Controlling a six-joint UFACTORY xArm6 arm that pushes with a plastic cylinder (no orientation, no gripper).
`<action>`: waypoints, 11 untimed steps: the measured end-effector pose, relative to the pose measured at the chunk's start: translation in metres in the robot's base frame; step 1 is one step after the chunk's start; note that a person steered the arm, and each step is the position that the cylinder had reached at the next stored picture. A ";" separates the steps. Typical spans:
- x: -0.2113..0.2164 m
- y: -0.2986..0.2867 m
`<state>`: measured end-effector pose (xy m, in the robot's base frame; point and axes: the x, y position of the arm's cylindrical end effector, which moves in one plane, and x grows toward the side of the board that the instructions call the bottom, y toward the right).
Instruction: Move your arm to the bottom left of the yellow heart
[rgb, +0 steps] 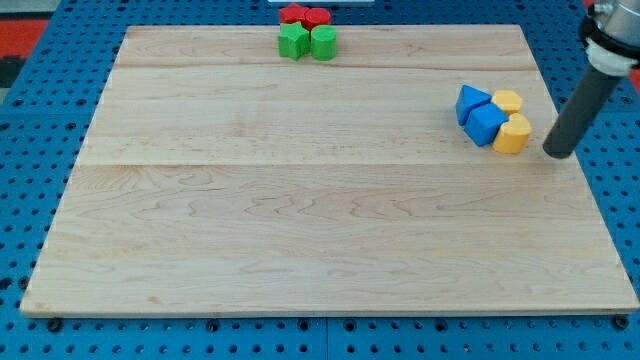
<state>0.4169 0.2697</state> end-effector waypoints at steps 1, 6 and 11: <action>-0.033 -0.007; 0.072 -0.027; 0.078 -0.077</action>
